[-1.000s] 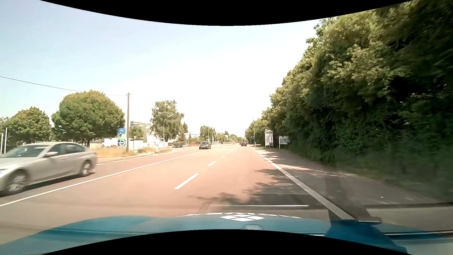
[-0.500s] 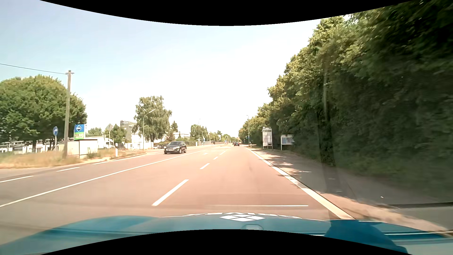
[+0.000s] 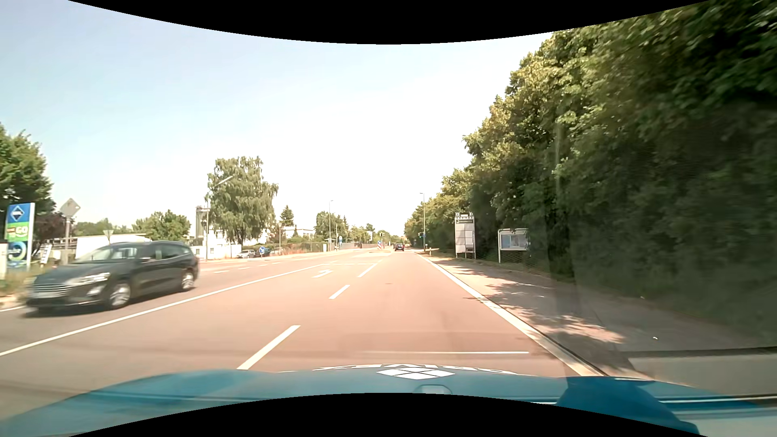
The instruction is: Follow the waypoints while adhering to traffic rules and regulations
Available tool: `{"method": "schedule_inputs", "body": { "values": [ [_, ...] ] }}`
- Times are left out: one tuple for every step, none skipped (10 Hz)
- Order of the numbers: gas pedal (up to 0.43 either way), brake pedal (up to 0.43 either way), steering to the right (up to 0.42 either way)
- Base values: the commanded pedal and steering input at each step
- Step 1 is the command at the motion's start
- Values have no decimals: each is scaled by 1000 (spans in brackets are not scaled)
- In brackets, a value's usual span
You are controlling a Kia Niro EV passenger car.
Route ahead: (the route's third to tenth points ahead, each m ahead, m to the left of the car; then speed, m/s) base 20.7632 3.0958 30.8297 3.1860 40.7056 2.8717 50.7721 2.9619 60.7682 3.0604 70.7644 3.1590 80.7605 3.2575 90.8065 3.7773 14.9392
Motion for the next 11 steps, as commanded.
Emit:
{"method": "schedule_inputs", "body": {
  "values": [
    [197,0,5],
    [197,0,4],
    [197,0,4],
    [197,0,3],
    [197,0,3],
    [197,0,1],
    [197,0,1],
    [197,0,1],
    [197,0,-1],
    [197,0,-2],
    [197,0,-2]
  ]
}}
